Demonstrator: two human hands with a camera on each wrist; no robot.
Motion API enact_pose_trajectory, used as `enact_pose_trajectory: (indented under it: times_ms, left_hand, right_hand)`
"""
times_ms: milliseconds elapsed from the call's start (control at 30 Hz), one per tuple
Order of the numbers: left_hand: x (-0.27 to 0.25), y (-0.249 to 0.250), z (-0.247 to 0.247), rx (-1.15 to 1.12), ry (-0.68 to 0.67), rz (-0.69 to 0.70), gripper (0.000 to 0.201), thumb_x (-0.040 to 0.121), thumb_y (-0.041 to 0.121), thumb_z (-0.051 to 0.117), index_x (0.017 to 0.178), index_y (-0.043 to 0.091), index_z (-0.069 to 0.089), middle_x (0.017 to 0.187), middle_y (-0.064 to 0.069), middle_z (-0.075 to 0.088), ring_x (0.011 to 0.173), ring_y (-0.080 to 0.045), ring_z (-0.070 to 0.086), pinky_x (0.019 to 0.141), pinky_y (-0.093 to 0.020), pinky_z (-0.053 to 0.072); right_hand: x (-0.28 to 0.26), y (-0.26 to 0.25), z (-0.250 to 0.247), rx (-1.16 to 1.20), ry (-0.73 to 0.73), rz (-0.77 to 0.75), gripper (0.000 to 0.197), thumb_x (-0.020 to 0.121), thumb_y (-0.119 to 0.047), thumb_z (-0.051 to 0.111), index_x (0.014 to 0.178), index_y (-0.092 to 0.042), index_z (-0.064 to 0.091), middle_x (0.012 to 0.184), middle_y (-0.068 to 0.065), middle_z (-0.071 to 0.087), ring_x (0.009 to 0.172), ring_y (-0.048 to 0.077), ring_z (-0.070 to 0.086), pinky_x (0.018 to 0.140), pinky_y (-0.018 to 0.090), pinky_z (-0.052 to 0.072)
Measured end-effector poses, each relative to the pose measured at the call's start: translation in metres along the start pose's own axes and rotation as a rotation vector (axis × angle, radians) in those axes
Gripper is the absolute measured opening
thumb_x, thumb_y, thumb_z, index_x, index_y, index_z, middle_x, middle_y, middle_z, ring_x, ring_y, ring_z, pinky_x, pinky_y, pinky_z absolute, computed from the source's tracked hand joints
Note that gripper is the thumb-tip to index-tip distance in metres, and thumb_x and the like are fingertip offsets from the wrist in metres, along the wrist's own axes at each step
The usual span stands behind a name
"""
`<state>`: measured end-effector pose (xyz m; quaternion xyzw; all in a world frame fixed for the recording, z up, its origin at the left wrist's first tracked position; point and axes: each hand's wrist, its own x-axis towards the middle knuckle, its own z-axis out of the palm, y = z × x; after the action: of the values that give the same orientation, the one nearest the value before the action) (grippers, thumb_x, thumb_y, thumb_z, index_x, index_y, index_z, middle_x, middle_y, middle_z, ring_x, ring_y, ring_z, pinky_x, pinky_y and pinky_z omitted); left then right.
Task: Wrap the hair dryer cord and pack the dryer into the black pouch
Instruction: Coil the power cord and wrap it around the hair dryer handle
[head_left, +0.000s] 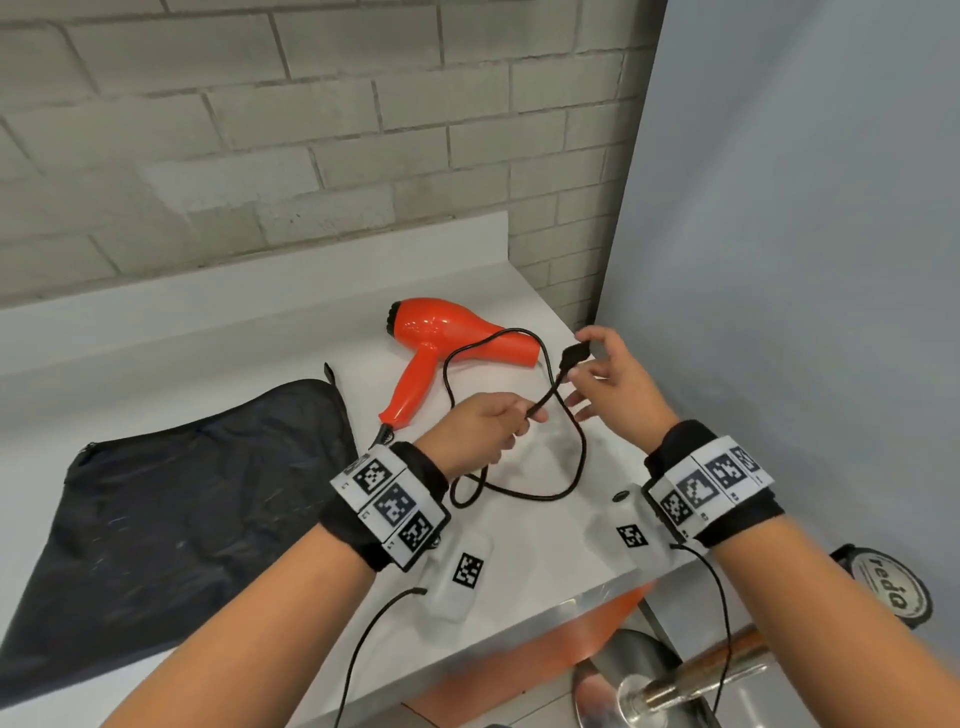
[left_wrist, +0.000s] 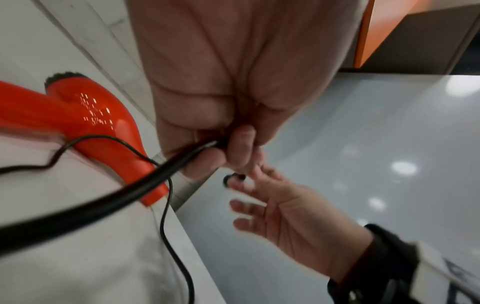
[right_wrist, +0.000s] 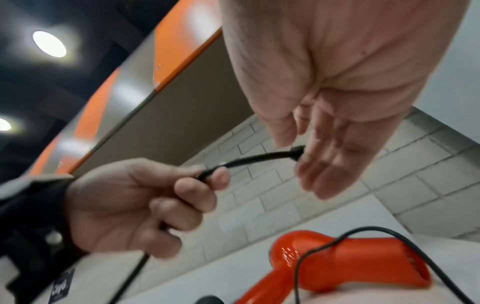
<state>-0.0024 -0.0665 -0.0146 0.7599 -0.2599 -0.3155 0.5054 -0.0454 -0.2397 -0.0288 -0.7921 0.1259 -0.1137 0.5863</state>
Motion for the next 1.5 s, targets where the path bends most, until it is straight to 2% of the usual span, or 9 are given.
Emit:
enact_pose_trajectory:
  times_ms: [167,333,500,633,767,900,1100,1400,1500]
  left_hand:
    - [-0.002,0.002,-0.029,-0.008,0.165,0.001,0.025,0.095,0.011,0.039,0.094,0.011,0.063,0.065,0.009,0.045,0.058,-0.010,0.035,0.057,-0.021,0.035]
    - [-0.001,0.000,-0.042,0.166,0.242,0.049,0.022,0.093,0.015,0.046,0.100,0.011,0.067,0.080,0.015,0.055,0.073,0.000,0.047,0.065,-0.004,0.036]
    - [0.005,-0.001,-0.051,0.140,0.294,-0.016,0.020,0.093,0.016,0.044,0.090,0.018,0.065,0.085,0.009,0.059,0.067,-0.010,0.047,0.051,-0.009,0.036]
    - [0.011,0.003,-0.051,0.039,0.229,-0.075,0.022,0.094,0.014,0.040,0.081,0.021,0.056,0.078,0.006,0.060,0.057,-0.009,0.044,0.049,-0.017,0.042]
    - [0.019,0.007,-0.049,-0.008,0.222,-0.069,0.022,0.095,0.014,0.039,0.084,0.019,0.058,0.078,0.004,0.058,0.056,-0.009,0.048,0.048,-0.016,0.045]
    - [0.026,0.016,-0.049,-0.138,0.308,0.027,0.022,0.095,0.013,0.040,0.087,0.019,0.060,0.076,0.003,0.058,0.058,-0.007,0.053,0.051,-0.016,0.048]
    - [0.027,0.027,-0.047,-0.219,0.468,0.286,0.025,0.092,0.005,0.046,0.111,-0.003,0.060,0.092,-0.001,0.063,0.070,-0.003,0.058,0.068,-0.012,0.053]
    - [0.007,-0.028,-0.019,0.301,0.302,0.238,0.021,0.089,0.017,0.054,0.101,0.011,0.070,0.085,-0.004,0.071,0.070,-0.002,0.060,0.075,-0.014,0.046]
    - [0.002,-0.035,-0.011,0.304,0.257,0.209,0.021,0.089,0.016,0.054,0.101,0.013,0.070,0.081,0.001,0.069,0.077,-0.010,0.065,0.072,-0.006,0.042]
  right_hand:
    - [0.044,0.023,0.003,-0.551,-0.153,0.143,0.028,0.090,-0.008,0.044,0.116,-0.015,0.053,0.125,0.011,0.051,0.098,0.024,0.051,0.085,0.034,0.045]
    - [0.062,0.030,0.017,-0.756,-0.370,0.259,0.045,0.085,0.002,0.044,0.125,-0.016,0.052,0.100,0.003,0.049,0.079,0.020,0.048,0.037,0.005,0.040]
    - [0.071,0.039,0.022,-0.811,-0.403,0.245,0.044,0.084,0.007,0.040,0.119,-0.011,0.060,0.112,0.008,0.059,0.082,0.016,0.048,0.057,0.006,0.042]
    - [0.065,0.040,0.018,-0.705,-0.381,0.315,0.046,0.082,0.003,0.049,0.126,-0.011,0.055,0.096,0.005,0.053,0.058,0.010,0.047,0.043,0.012,0.043]
    - [0.054,0.044,0.020,-0.962,-0.531,0.263,0.069,0.079,-0.014,0.066,0.140,-0.027,0.035,0.136,0.011,0.030,0.114,0.027,0.050,0.095,0.025,0.042]
    - [0.049,0.036,0.018,-1.024,-0.464,0.277,0.063,0.083,0.003,0.049,0.142,-0.014,0.031,0.148,0.013,0.025,0.132,0.029,0.037,0.106,0.027,0.032]
    - [0.031,0.025,-0.002,-0.798,-0.144,0.372,0.048,0.083,-0.004,0.054,0.129,0.003,0.042,0.135,0.021,0.040,0.111,0.034,0.055,0.085,0.033,0.050]
    - [-0.005,0.019,-0.011,-1.002,-0.392,0.356,0.063,0.083,-0.039,0.060,0.138,-0.027,0.034,0.142,0.012,0.036,0.130,0.031,0.034,0.107,0.038,0.031]
    - [-0.012,0.006,-0.001,-0.591,-0.487,0.178,0.050,0.084,-0.029,0.063,0.128,-0.038,0.043,0.124,0.002,0.049,0.094,0.011,0.055,0.082,0.022,0.044]
